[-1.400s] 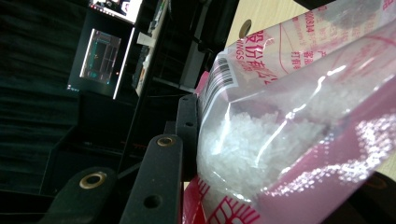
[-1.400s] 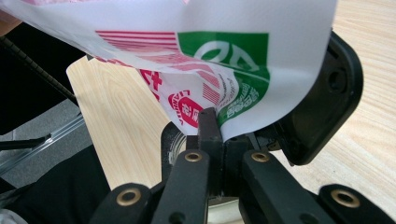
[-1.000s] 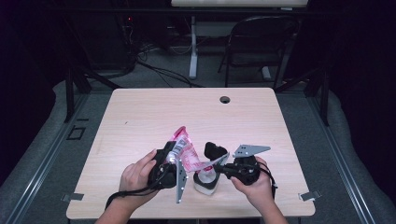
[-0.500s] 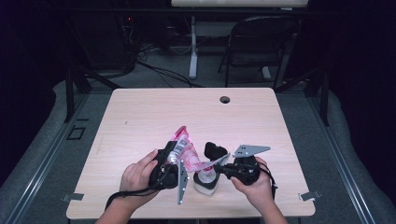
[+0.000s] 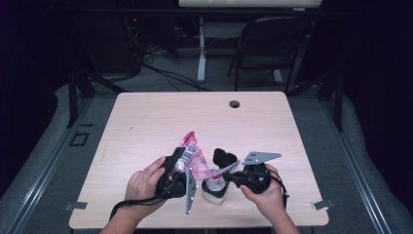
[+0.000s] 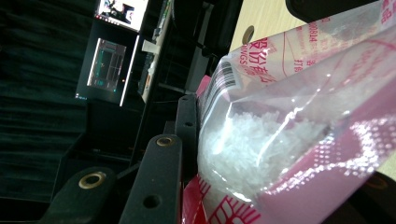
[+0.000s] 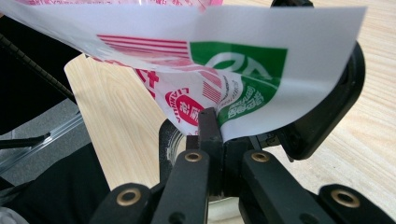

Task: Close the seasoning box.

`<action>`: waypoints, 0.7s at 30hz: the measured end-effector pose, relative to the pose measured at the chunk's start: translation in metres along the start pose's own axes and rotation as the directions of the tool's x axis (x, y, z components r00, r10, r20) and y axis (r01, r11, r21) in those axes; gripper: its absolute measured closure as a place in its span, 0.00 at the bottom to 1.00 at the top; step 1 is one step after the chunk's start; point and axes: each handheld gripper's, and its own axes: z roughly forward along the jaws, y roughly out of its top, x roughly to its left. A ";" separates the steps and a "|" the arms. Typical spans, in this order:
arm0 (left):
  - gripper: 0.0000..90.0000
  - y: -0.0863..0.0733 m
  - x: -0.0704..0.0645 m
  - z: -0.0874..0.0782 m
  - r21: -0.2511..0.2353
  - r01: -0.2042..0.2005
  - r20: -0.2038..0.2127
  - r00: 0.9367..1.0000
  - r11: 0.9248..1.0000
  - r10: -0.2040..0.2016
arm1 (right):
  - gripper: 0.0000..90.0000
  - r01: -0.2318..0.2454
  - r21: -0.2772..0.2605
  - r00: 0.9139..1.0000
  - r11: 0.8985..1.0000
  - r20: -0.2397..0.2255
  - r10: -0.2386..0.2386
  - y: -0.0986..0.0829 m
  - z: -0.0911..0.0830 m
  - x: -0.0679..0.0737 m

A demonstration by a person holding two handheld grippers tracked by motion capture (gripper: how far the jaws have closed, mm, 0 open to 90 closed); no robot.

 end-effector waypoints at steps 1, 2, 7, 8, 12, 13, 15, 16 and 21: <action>0.85 0.000 0.000 0.000 0.000 -0.001 0.000 1.000 1.000 0.001 | 1.00 0.000 0.000 1.000 1.000 0.000 0.000 0.000 0.000 0.000; 0.85 0.000 0.000 0.000 -0.001 -0.001 0.000 1.000 1.000 0.001 | 1.00 -0.004 -0.004 1.000 1.000 0.000 0.004 0.000 0.000 0.000; 0.85 0.000 0.000 0.000 -0.005 0.001 0.001 1.000 1.000 -0.001 | 1.00 -0.003 -0.003 1.000 1.000 -0.001 0.003 0.000 0.000 0.000; 0.85 0.001 0.000 0.000 -0.004 0.001 0.001 1.000 1.000 -0.001 | 1.00 -0.002 -0.002 1.000 1.000 -0.001 0.002 0.000 0.000 0.000; 0.85 0.001 0.000 0.000 -0.006 0.002 0.001 1.000 1.000 -0.002 | 1.00 -0.003 0.000 1.000 1.000 -0.001 0.003 -0.001 0.000 0.000; 0.85 0.001 0.000 0.000 -0.007 -0.001 0.001 1.000 1.000 0.001 | 1.00 -0.003 0.000 1.000 1.000 -0.001 0.003 -0.001 0.000 0.000; 0.85 0.002 0.000 0.000 -0.008 -0.003 -0.001 1.000 1.000 0.003 | 1.00 -0.004 0.003 1.000 1.000 -0.001 0.004 -0.001 0.000 0.000; 0.85 0.002 0.000 0.000 -0.009 -0.002 -0.001 1.000 1.000 0.002 | 1.00 -0.004 0.002 1.000 1.000 0.000 0.004 -0.001 0.000 0.000; 0.85 0.003 0.000 0.000 -0.009 -0.001 0.000 1.000 1.000 0.001 | 1.00 -0.006 0.001 1.000 1.000 -0.002 0.006 -0.002 0.000 0.000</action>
